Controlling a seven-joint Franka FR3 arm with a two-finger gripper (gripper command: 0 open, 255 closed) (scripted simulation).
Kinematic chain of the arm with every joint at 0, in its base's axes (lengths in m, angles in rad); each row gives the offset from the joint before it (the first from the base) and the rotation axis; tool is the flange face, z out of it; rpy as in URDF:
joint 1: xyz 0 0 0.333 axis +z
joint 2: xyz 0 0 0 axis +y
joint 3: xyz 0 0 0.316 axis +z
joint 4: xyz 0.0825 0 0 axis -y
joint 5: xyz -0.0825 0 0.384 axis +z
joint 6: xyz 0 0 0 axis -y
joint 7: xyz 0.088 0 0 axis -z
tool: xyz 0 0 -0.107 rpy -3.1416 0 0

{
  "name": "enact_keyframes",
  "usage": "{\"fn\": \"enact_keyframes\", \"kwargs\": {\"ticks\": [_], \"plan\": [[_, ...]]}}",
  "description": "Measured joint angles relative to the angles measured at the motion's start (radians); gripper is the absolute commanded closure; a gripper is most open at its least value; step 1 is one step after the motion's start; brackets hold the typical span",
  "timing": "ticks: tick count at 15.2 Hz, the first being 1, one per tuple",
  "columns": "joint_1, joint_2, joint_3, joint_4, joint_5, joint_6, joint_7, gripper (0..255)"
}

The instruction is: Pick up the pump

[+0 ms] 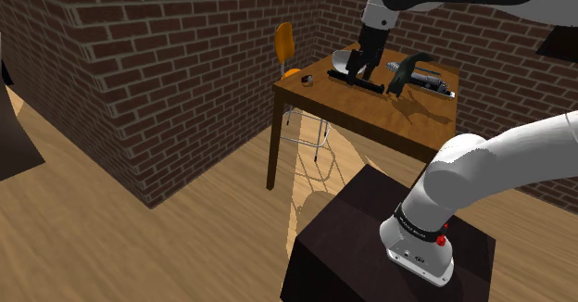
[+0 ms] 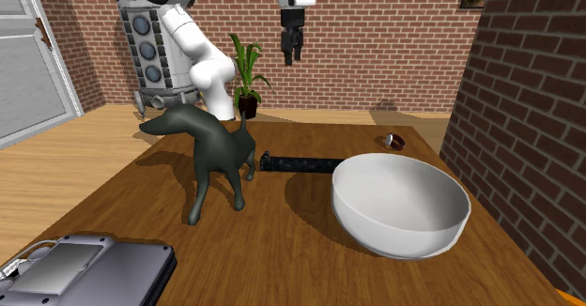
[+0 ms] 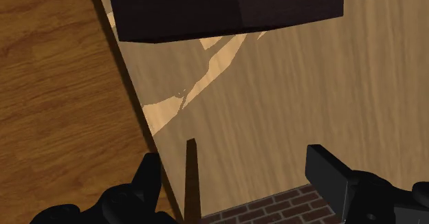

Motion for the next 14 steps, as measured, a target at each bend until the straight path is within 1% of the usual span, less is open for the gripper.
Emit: {"fn": "enact_keyframes", "kwargs": {"ticks": [4, 8, 10, 14], "plan": [[-0.017, 0.075, -0.087, 0.024, -0.036, 0.055, -0.117, 0], [-0.024, 0.184, -0.175, 0.084, -0.050, 0.110, -0.238, 0], [-0.026, 0.236, -0.215, 0.116, -0.048, 0.131, -0.297, 0], [-0.025, 0.374, -0.294, 0.210, -0.018, 0.174, -0.422, 0]]}}
